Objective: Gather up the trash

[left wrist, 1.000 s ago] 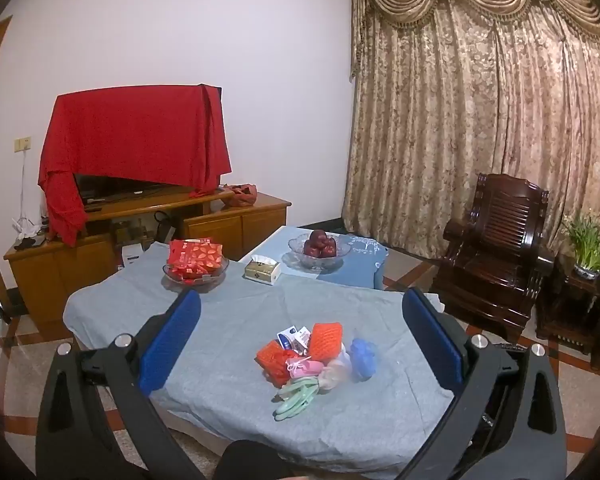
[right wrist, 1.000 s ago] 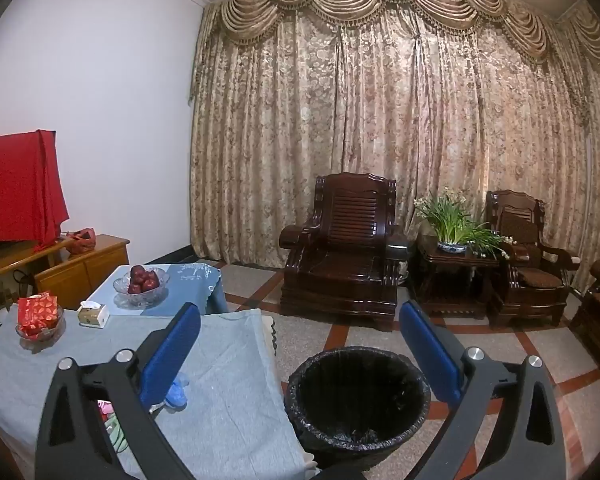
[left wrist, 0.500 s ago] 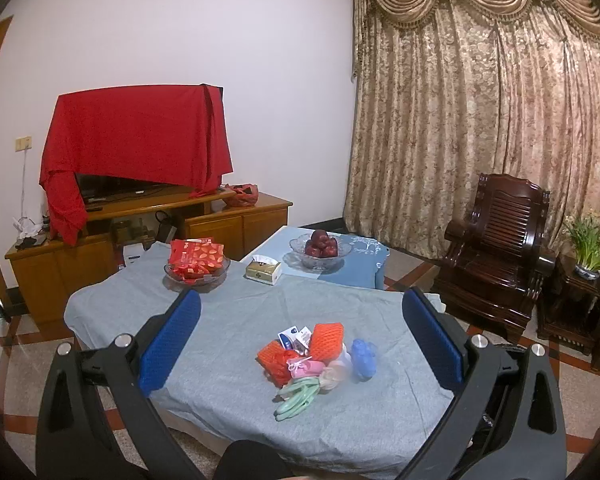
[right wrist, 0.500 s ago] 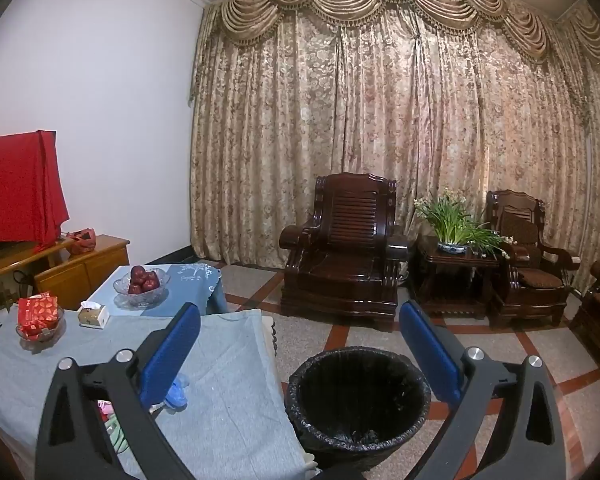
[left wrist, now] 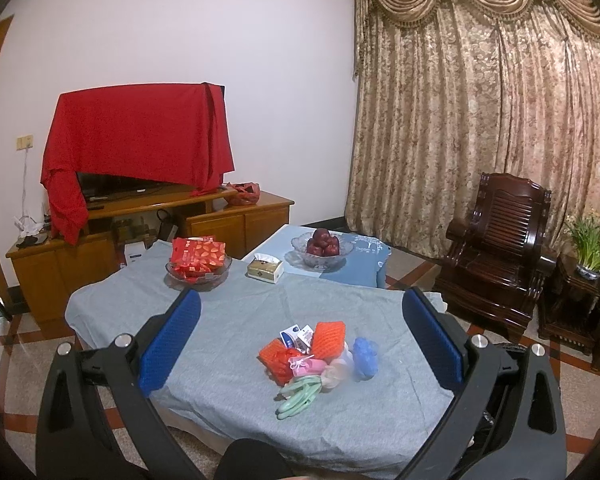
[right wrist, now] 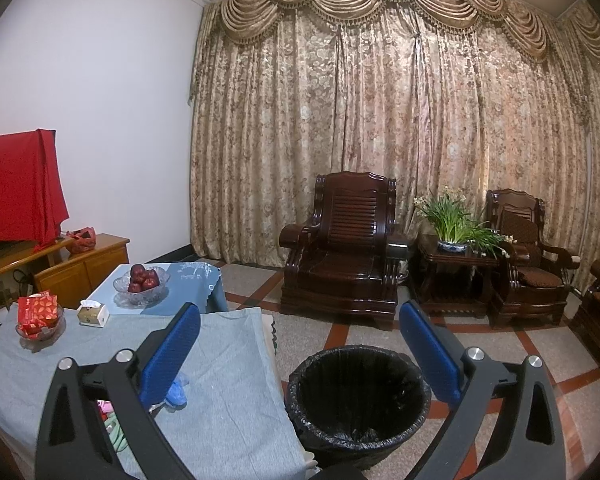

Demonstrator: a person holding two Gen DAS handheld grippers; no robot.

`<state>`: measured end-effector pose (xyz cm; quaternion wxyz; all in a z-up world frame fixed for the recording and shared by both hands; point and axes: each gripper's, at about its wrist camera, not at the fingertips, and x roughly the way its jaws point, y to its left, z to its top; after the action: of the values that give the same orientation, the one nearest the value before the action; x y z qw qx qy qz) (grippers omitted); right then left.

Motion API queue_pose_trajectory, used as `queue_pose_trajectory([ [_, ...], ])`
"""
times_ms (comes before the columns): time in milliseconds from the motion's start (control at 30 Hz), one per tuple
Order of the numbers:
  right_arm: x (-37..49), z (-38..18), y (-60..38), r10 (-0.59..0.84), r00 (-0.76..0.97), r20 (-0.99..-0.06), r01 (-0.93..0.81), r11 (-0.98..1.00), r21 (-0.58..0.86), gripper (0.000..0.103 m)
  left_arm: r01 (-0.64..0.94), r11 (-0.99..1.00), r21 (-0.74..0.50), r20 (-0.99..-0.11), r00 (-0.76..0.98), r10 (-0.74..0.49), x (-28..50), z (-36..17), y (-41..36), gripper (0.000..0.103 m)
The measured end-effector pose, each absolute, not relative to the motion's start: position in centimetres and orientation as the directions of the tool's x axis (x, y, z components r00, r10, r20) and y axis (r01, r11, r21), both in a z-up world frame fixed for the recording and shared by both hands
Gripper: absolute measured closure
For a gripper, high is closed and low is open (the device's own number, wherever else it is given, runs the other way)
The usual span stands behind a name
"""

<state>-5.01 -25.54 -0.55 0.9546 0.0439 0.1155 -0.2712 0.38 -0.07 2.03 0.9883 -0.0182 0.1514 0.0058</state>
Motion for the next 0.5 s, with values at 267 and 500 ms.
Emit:
queue_pose_trajectory([
  [267, -4.6, -0.8, -25.4, -0.507, 0.827, -0.243, 0.527, 0.849, 0.022, 0.006, -0.015, 0.999, -0.031, -0.297, 0.955, 0.005, 0.4, 2.2, 0.2, 0.005],
  [500, -4.6, -0.8, -25.4, -0.507, 0.826, -0.246, 0.528, 0.849, 0.021, 0.006, -0.016, 0.999, -0.034, -0.3, 0.954, 0.005, 0.6, 1.3, 0.9, 0.005],
])
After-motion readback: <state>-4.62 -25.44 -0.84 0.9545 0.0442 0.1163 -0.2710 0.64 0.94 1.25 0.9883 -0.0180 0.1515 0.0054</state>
